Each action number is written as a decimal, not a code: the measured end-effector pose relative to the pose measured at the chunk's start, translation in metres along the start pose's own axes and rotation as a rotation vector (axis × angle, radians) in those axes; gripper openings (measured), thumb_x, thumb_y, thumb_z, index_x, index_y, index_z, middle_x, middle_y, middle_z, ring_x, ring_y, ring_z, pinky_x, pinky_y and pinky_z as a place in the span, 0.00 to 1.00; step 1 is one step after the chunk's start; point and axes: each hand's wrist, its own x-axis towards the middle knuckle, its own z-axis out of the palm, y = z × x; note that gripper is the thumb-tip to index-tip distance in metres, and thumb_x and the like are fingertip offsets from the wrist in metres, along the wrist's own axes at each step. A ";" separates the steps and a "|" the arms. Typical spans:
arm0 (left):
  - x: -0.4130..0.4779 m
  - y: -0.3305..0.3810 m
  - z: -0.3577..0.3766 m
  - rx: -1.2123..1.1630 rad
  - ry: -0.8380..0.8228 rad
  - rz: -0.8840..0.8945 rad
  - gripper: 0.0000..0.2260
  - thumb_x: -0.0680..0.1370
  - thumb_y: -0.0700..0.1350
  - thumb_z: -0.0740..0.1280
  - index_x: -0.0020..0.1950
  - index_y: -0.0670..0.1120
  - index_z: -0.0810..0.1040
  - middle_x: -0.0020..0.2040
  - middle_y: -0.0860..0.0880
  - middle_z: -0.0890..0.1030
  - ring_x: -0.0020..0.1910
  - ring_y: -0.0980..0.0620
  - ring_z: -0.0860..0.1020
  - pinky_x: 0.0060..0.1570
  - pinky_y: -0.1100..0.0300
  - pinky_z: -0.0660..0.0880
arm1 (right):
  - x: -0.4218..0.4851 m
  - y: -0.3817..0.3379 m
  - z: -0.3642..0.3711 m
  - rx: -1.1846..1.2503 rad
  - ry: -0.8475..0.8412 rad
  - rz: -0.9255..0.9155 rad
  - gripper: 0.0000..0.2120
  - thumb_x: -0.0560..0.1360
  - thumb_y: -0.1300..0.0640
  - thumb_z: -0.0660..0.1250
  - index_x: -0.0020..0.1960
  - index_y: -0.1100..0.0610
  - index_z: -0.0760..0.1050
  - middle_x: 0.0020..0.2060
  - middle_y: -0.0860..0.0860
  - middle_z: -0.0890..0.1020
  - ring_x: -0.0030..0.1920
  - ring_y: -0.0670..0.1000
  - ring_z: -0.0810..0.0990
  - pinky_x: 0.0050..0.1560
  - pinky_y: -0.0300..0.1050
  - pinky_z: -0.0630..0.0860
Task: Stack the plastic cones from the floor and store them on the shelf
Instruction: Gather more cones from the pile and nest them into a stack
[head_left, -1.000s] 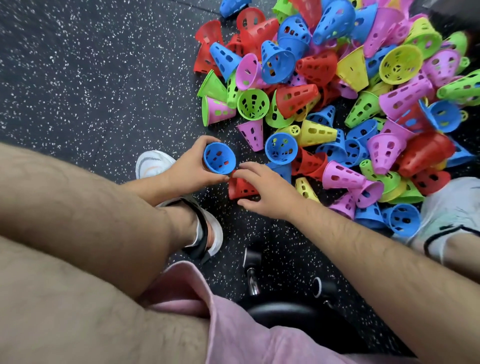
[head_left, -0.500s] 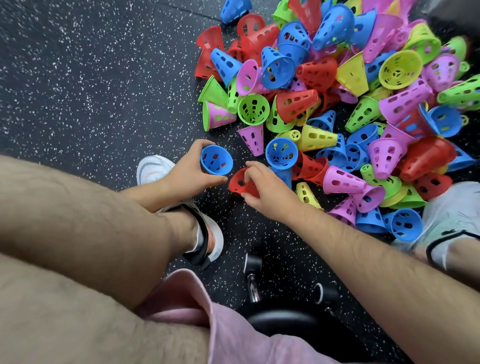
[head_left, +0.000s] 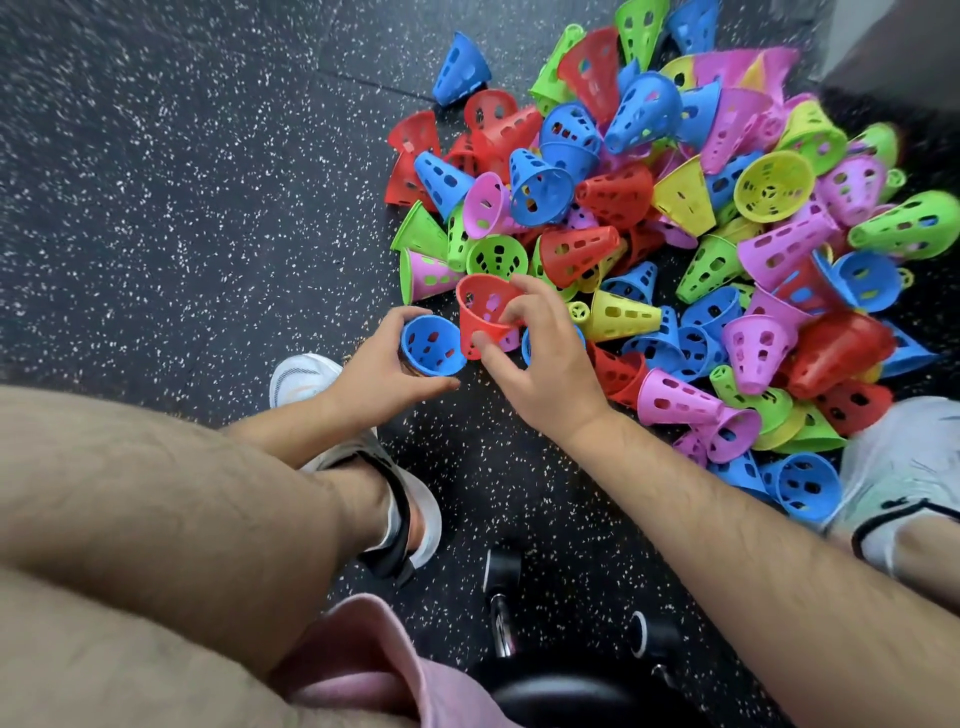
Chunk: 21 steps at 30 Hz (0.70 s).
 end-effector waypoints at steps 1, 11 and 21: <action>0.001 0.003 0.001 -0.016 -0.015 0.010 0.34 0.68 0.43 0.83 0.68 0.48 0.71 0.58 0.54 0.80 0.50 0.70 0.77 0.54 0.74 0.71 | 0.001 0.000 0.001 0.005 -0.006 -0.006 0.12 0.77 0.57 0.72 0.54 0.62 0.74 0.65 0.58 0.73 0.72 0.52 0.68 0.70 0.32 0.61; 0.015 0.023 0.007 -0.044 -0.132 0.116 0.34 0.67 0.43 0.84 0.68 0.48 0.73 0.59 0.57 0.81 0.55 0.65 0.80 0.59 0.70 0.73 | -0.016 0.000 -0.004 -0.094 -0.218 0.035 0.29 0.76 0.47 0.70 0.72 0.58 0.69 0.66 0.50 0.75 0.67 0.50 0.70 0.71 0.43 0.65; 0.024 0.039 0.022 -0.004 -0.253 0.112 0.35 0.63 0.54 0.82 0.66 0.52 0.73 0.60 0.57 0.81 0.58 0.63 0.80 0.61 0.69 0.73 | -0.023 0.046 -0.028 -0.574 -0.134 0.161 0.29 0.77 0.40 0.64 0.74 0.51 0.67 0.70 0.48 0.70 0.70 0.54 0.66 0.70 0.54 0.66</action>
